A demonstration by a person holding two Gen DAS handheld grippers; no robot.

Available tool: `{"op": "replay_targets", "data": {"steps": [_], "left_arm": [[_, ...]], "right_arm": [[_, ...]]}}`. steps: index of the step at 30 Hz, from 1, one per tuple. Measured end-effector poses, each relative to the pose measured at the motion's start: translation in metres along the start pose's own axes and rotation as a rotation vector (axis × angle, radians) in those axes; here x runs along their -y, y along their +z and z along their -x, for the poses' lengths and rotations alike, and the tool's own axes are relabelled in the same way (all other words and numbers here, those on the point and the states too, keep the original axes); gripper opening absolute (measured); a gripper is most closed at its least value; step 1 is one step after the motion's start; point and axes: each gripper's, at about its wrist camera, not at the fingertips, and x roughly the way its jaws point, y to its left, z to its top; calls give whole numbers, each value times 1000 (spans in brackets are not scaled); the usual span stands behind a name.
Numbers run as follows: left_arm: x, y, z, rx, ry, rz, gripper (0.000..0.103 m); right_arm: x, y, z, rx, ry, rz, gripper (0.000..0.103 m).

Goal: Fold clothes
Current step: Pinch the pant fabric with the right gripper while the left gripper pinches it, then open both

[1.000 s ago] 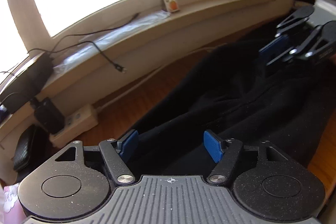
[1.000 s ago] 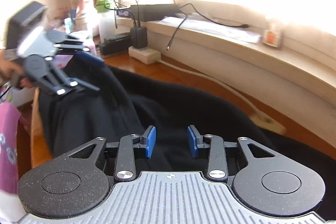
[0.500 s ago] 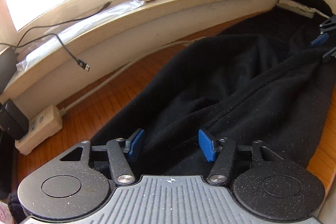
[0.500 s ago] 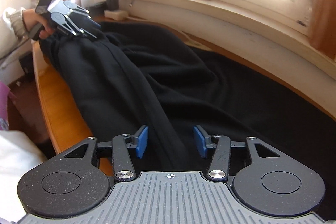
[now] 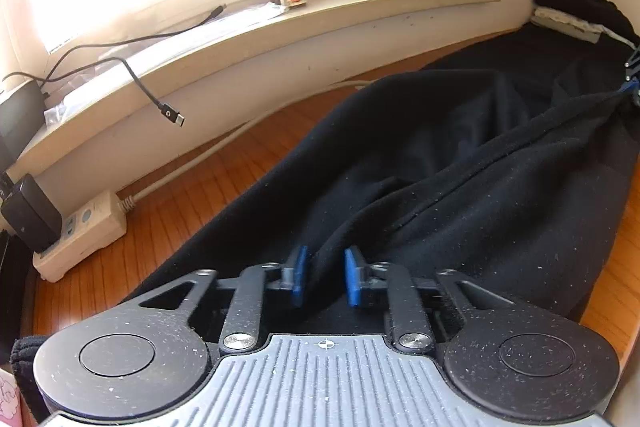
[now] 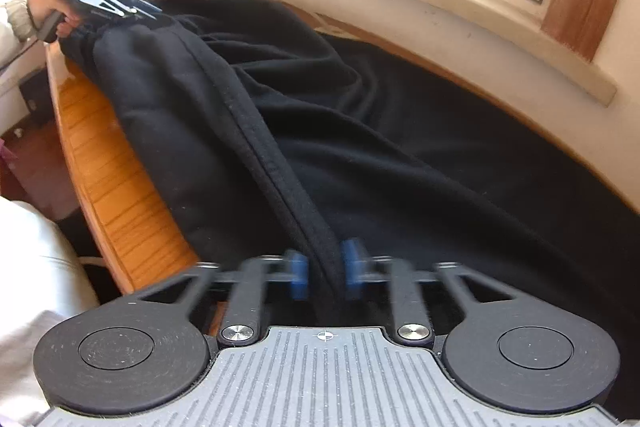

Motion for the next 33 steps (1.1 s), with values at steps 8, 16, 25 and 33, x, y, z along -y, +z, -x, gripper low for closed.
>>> {"op": "replay_targets", "data": {"steps": [8,16,25,33], "left_arm": [[-3,15,44,197,86,63,3],[-41,44,23,195,183,167,3],[-33,37,-5,188,203,218,52],[9,42,-46,150,57,114,69]], "right_arm": [[-4,39,40,193,-222,67,4],[14,130,-35,211,-455,173,5],[-3,122,-112,243,-360,25,44],[2,93,-128,152,-128,-144,52]]}}
